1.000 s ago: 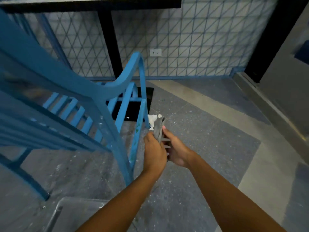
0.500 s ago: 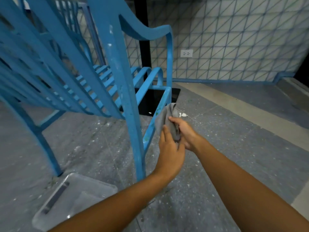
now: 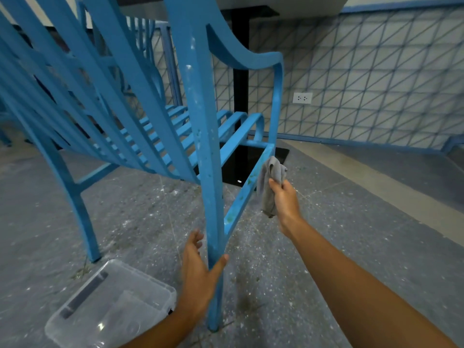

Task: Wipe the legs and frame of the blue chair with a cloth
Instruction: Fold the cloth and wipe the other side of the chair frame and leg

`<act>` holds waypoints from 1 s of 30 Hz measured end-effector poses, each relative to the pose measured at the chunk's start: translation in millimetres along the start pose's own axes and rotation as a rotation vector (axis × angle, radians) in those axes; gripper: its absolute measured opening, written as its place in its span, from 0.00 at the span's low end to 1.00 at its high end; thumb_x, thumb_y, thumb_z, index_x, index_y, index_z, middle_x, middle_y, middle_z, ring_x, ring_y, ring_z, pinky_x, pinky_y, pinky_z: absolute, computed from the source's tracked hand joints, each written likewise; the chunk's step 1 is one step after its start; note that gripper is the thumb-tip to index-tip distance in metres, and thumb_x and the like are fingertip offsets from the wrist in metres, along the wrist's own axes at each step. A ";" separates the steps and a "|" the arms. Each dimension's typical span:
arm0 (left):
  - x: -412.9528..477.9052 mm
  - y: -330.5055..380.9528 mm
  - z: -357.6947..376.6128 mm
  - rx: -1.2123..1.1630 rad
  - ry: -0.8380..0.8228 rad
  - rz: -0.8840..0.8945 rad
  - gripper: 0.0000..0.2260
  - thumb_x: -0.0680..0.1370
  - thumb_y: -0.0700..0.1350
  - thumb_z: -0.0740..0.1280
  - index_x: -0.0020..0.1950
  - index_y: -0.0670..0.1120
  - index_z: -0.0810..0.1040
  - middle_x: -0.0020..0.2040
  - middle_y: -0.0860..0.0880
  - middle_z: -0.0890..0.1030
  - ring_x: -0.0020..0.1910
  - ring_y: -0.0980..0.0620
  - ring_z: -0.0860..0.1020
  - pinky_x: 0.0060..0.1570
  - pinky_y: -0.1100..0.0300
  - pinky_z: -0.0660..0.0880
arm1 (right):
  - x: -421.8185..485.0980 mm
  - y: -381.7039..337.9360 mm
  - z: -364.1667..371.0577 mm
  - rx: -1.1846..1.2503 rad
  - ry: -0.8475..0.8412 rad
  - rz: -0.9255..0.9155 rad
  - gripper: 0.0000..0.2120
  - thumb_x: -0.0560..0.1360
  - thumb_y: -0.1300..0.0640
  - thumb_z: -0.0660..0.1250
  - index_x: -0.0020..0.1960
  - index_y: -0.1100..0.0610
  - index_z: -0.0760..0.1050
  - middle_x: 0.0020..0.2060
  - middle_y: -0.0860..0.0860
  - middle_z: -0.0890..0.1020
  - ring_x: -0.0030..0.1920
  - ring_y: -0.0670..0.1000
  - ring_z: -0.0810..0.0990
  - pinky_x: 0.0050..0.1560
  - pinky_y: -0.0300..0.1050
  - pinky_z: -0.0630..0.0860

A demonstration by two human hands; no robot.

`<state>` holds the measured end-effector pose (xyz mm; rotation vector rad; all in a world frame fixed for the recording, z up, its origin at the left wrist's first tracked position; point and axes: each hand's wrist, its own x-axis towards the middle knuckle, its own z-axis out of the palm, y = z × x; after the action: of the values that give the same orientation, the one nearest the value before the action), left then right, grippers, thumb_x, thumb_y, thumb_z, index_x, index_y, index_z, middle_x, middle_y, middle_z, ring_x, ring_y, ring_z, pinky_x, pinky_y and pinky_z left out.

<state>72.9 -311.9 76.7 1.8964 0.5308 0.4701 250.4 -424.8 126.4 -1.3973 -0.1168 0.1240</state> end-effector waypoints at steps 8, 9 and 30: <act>10.9 -23.6 8.5 0.060 -0.023 0.115 0.18 0.76 0.42 0.66 0.63 0.53 0.66 0.53 0.62 0.75 0.54 0.58 0.76 0.55 0.63 0.74 | 51.8 7.0 -3.1 -0.098 0.078 -0.107 0.17 0.79 0.54 0.57 0.67 0.54 0.68 0.56 0.50 0.76 0.56 0.50 0.73 0.57 0.45 0.70; 12.8 -26.0 9.5 0.069 -0.009 0.133 0.18 0.75 0.41 0.67 0.62 0.53 0.66 0.53 0.61 0.75 0.53 0.57 0.77 0.54 0.65 0.73 | 58.9 7.7 -2.3 -0.099 0.070 -0.111 0.17 0.79 0.54 0.57 0.67 0.55 0.68 0.56 0.50 0.76 0.56 0.50 0.73 0.57 0.45 0.70; 40.3 7.7 -8.5 0.289 -0.067 0.037 0.16 0.69 0.48 0.74 0.51 0.55 0.70 0.43 0.61 0.76 0.42 0.74 0.75 0.36 0.79 0.72 | 169.9 8.8 16.1 -0.474 0.002 -0.160 0.19 0.80 0.59 0.54 0.71 0.56 0.63 0.65 0.58 0.72 0.64 0.57 0.72 0.65 0.50 0.69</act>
<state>102.6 -285.4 90.1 2.1931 0.5423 0.3668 415.5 -381.1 122.0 -1.8529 -0.2681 -0.0426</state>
